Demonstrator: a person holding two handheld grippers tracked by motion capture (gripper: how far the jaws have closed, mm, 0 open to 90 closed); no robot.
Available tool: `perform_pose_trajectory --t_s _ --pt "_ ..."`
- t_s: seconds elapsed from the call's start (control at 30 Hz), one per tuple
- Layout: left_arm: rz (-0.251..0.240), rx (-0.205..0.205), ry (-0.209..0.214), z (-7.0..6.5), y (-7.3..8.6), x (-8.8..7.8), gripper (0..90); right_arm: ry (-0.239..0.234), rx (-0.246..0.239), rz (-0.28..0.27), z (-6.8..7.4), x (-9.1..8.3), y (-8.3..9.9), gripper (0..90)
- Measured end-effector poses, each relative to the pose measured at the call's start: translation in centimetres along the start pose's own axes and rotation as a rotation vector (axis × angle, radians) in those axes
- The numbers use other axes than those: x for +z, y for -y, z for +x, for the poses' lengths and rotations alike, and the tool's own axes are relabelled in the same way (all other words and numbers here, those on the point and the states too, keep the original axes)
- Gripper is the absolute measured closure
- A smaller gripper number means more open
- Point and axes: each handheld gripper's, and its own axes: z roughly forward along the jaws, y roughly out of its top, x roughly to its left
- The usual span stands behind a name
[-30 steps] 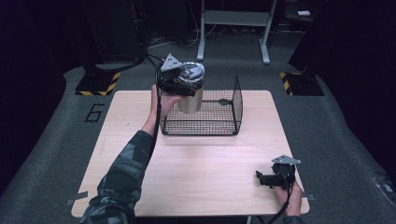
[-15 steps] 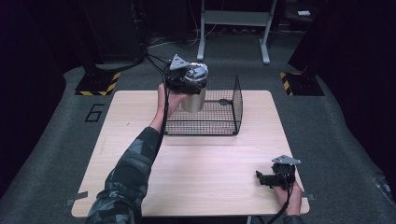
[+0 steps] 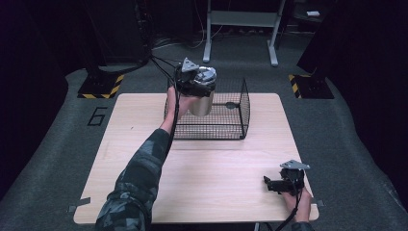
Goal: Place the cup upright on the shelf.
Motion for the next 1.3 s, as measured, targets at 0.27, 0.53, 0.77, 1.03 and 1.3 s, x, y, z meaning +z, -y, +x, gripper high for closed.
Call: perform_pose_trajectory --t_s 0.27,0.53,0.77,1.03,1.3 --pt "0.038 -0.008 -0.013 0.3 0.5 1.1 3.7 -0.003 -0.004 0.009 0.0 0.0 0.0 0.0" --pt "0.074 -0.013 -0.016 0.6 1.0 1.9 3.7 -0.003 -0.003 0.009 0.0 0.0 0.0 0.0" --pt "0.088 -0.032 -0.01 0.8 1.6 2.6 3.7 -0.002 0.0 0.004 0.0 0.0 0.0 0.0" --pt "0.113 -0.053 0.0 0.8 2.6 3.9 3.6 -0.004 -0.003 0.008 0.0 0.0 0.0 0.0" --pt "0.139 -0.088 -0.005 1.1 4.1 5.5 3.7 -0.003 -0.001 0.009 0.0 0.0 0.0 0.1"
